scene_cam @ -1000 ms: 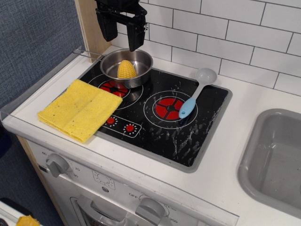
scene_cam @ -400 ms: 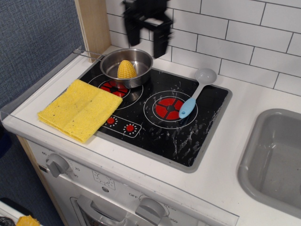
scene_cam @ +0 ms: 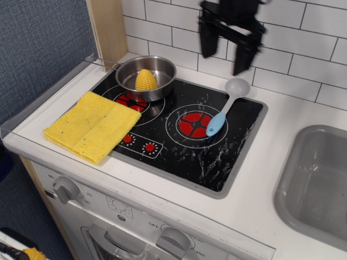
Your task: Move the blue spatula left to right
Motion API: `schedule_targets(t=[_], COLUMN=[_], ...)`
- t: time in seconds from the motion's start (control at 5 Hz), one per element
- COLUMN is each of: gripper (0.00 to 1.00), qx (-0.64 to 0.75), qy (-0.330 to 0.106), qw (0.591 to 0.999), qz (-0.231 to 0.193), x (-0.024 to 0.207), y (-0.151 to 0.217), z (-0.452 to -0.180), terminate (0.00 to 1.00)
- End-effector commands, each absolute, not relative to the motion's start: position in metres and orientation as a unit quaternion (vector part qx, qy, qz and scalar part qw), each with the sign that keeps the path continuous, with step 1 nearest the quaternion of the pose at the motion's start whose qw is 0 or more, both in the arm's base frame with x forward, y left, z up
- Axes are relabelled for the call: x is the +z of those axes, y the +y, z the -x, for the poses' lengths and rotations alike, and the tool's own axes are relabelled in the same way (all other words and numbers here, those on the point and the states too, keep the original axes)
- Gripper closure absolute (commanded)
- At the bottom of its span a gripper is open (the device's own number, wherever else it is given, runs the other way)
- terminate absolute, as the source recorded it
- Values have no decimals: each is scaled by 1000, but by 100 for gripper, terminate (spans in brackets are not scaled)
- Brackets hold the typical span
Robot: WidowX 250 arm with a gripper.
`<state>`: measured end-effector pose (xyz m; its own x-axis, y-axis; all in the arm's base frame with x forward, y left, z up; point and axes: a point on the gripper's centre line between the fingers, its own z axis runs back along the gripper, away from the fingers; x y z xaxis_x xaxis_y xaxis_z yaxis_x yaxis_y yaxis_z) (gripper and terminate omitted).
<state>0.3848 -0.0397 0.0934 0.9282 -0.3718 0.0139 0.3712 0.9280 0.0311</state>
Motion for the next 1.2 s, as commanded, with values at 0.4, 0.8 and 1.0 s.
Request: schedule_targets(t=[0.4, 0.8, 1.0], gripper=[0, 0, 0], qx=[-72, -60, -48], qy=[38, 50, 73], qw=[995, 996, 996], qz=[-66, -41, -16], x=[51, 40, 35], y=[-33, -23, -15], z=[-363, -363, -363], terminate=[0, 0, 0])
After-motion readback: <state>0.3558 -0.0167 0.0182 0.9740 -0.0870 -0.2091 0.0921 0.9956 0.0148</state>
